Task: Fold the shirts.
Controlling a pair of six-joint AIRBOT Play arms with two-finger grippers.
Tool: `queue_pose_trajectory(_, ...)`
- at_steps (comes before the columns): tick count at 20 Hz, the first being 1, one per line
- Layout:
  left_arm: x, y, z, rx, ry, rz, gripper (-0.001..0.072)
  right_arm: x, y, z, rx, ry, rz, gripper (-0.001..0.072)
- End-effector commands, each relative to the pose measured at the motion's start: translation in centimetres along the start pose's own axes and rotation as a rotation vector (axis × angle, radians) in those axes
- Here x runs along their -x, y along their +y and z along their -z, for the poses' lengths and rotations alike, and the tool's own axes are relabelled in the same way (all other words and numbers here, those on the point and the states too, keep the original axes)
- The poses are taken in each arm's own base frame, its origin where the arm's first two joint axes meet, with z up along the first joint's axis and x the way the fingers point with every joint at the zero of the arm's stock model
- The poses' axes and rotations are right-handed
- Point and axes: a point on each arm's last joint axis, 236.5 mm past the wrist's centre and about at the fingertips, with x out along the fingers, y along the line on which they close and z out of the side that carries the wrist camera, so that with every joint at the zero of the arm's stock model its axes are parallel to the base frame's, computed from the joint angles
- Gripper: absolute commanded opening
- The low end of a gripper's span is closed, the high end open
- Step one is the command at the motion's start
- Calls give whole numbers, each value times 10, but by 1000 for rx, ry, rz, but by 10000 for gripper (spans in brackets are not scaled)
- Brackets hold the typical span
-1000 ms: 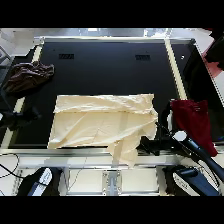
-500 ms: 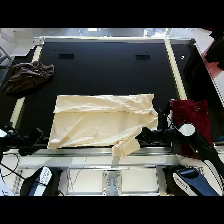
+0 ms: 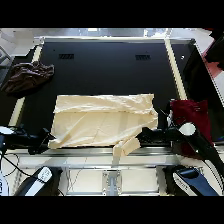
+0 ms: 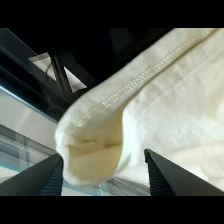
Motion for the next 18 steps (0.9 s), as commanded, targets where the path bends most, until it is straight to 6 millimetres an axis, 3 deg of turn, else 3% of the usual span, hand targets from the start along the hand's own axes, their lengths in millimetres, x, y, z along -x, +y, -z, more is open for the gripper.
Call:
queue_pose_trajectory(1,-8,-6,-5,-24,-8,2,375,0,0,-1,6,-4,2,19)
queue_pose_trajectory(4,-8,-3,-8,-30,-22,-12,52,0,0,-1,6,-6,1,19)
queue_pose_trajectory(5,-8,-4,-8,-36,-21,-10,12,1,1,-2,9,-8,0,18)
queue_pose_trajectory(7,-4,-11,-6,-87,-12,13,12,8,12,-9,37,-21,-11,18)
queue_pose_trajectory(9,13,-20,-12,-160,-57,25,12,23,28,-20,107,-37,-3,17)
queue_pose_trajectory(11,44,-36,-29,-214,-195,48,12,45,40,-31,202,-55,55,17)
queue_pose_trajectory(15,131,-81,-77,-287,-555,115,10,83,41,-61,296,-146,207,15)
queue_pose_trajectory(18,162,-125,-88,-393,-613,161,10,87,44,-89,302,-232,224,15)
